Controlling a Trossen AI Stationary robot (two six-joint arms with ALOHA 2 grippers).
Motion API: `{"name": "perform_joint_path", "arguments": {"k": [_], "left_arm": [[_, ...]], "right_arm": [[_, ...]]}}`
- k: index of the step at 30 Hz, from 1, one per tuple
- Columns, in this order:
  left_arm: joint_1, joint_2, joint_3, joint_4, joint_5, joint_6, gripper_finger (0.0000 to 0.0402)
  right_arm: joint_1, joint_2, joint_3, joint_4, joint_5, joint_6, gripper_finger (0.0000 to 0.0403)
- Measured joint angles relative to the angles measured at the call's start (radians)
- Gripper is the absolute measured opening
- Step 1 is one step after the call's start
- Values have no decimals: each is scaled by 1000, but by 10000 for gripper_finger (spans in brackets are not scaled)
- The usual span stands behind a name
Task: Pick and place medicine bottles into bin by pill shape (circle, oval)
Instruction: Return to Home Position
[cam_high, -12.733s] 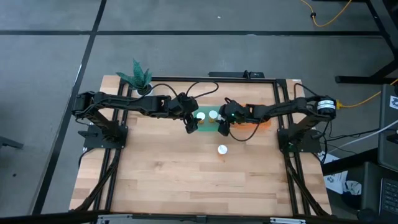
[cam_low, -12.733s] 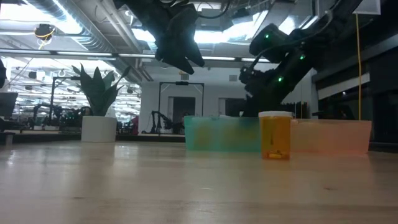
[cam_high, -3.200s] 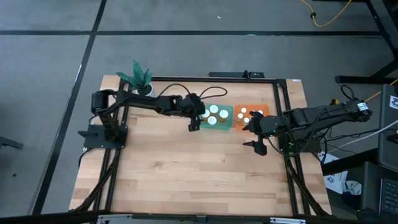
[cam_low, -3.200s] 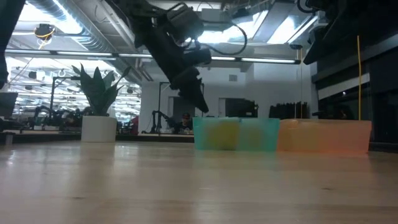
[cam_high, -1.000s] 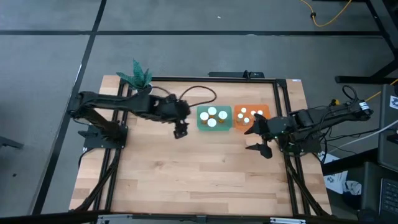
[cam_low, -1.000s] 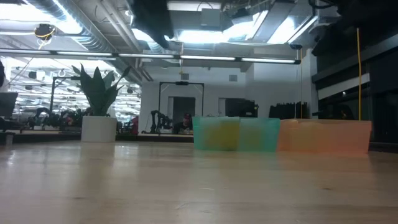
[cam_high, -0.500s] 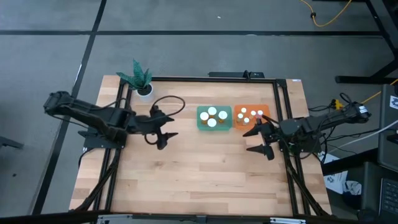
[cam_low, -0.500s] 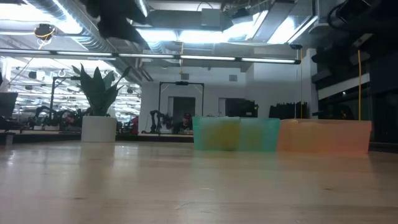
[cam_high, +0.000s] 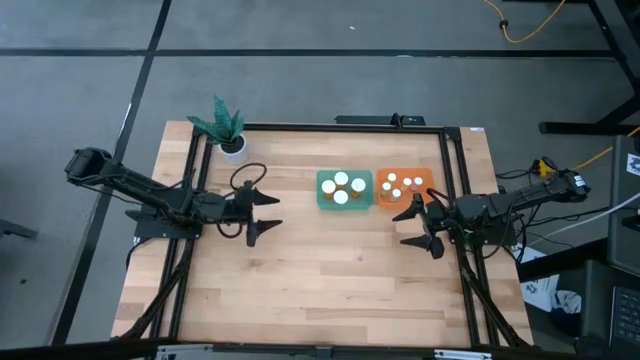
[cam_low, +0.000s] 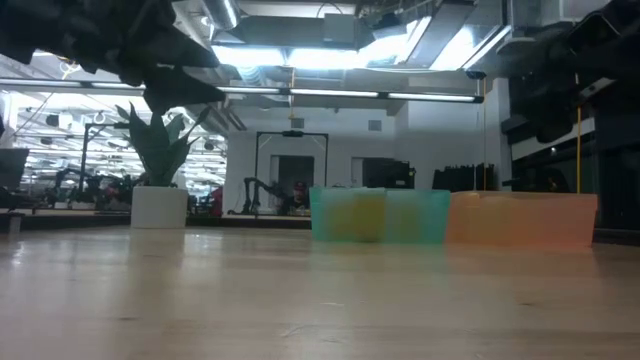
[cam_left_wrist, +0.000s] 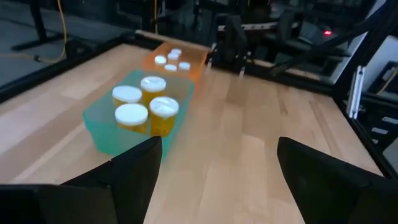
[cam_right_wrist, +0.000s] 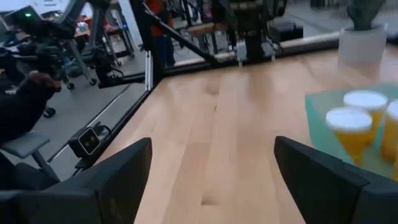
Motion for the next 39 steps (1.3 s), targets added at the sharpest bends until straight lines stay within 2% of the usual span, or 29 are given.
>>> {"name": "perform_joint_path", "arguments": {"k": [4,10,16,22,31,39], "left_arm": [[0,-5,-11,22,0,43,307],[2,-5,-11,35,-34,74,311],[1,-5,-11,71,-39,69,307],[1,-2,-11,144,-39,70,310],[0,-2,-11,168,-36,67,306],[0,-2,-37,218,-36,132,309]], "right_arm": [[0,-99,-38,-9,0,-64,339],[-1,-260,-43,-142,7,-89,339],[-2,-353,-43,-142,-2,-140,339],[-2,-349,-43,-127,9,-146,339],[-2,-348,-43,-140,10,-171,339],[-2,-348,-43,-140,10,-170,339]]}}
